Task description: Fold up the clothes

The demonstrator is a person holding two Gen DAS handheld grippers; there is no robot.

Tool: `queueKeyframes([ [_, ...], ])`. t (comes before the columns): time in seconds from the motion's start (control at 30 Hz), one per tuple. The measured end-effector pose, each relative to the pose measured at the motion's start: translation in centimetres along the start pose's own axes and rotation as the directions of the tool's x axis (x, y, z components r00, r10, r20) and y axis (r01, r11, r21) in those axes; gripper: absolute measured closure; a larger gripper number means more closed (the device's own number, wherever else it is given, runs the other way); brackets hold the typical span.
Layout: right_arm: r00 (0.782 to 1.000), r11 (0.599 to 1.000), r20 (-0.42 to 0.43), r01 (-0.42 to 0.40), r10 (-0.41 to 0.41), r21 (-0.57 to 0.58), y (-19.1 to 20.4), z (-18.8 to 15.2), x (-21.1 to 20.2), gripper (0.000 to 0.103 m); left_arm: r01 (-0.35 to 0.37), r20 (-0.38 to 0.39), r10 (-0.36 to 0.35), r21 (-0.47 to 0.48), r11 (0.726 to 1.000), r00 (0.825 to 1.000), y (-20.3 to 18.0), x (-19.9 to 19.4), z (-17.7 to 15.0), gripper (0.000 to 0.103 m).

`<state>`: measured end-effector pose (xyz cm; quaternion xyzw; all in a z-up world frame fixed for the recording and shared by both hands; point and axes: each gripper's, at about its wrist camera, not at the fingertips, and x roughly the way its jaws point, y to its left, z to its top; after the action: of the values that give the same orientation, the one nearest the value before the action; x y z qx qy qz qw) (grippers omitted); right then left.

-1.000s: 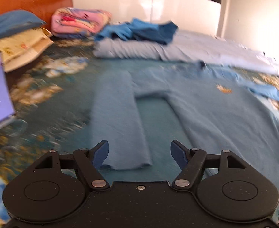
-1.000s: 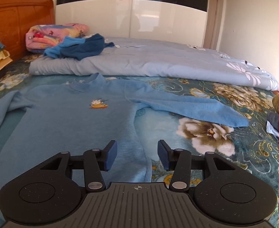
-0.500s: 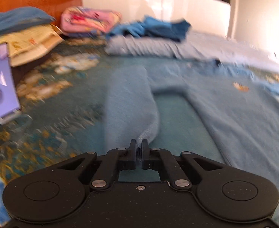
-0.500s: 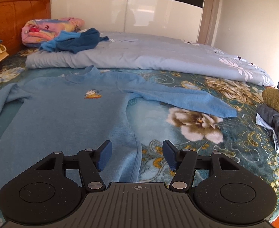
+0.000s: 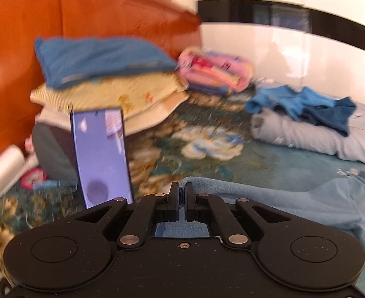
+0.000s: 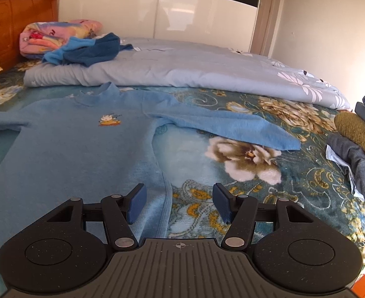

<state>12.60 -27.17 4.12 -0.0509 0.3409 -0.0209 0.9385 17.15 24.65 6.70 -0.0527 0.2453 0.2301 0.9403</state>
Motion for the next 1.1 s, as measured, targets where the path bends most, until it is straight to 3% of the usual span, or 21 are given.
queueKeyframes([
  [0.23,1.000,1.000,-0.009,0.002,-0.002,0.006,0.1,-0.1,0.4,0.047,-0.091,-0.152,0.082,-0.052,0.995,0.985,1.6,2.2,-2.7,0.094],
  [0.33,1.000,1.000,-0.022,-0.001,0.002,0.002,0.2,-0.2,0.7,0.047,-0.096,-0.172,0.082,-0.073,0.993,0.982,2.5,1.0,-3.5,0.075],
  [0.5,0.997,1.000,-0.081,0.006,-0.005,0.005,0.8,-0.9,1.9,0.046,0.077,-0.176,-0.103,-0.149,0.986,0.979,2.5,-2.4,-5.2,0.075],
  [0.57,0.994,1.000,-0.106,-0.001,0.003,0.016,1.0,-1.6,2.2,0.046,0.221,-0.187,-0.245,-0.140,0.965,0.951,0.9,-3.9,-5.8,0.074],
  [0.67,0.991,1.000,-0.135,-0.003,0.007,0.024,1.4,-2.4,2.3,0.046,0.413,-0.205,-0.419,-0.072,0.908,0.885,-2.8,-6.1,-7.0,0.066],
  [0.77,0.991,0.999,-0.131,-0.005,0.010,0.036,1.3,-2.9,1.6,0.046,0.528,-0.250,-0.522,-0.047,0.848,0.816,-6.0,-6.9,-8.2,0.065],
  [0.87,0.993,0.998,-0.118,0.002,0.006,0.065,0.5,-3.2,0.5,0.046,0.597,-0.296,-0.588,-0.068,0.799,0.753,-8.1,-7.5,-9.2,0.065],
  [1.0,0.988,0.989,-0.154,0.018,0.005,0.145,-1.3,-3.9,0.3,0.046,0.633,-0.332,-0.606,-0.034,0.773,0.723,-9.7,-8.5,-10.2,0.065],
  [1.1,0.984,0.982,-0.169,-0.024,0.056,0.185,-1.5,-4.4,0.5,0.054,0.644,-0.357,-0.608,-0.022,0.765,0.709,-10.4,-9.2,-10.8,0.064],
])
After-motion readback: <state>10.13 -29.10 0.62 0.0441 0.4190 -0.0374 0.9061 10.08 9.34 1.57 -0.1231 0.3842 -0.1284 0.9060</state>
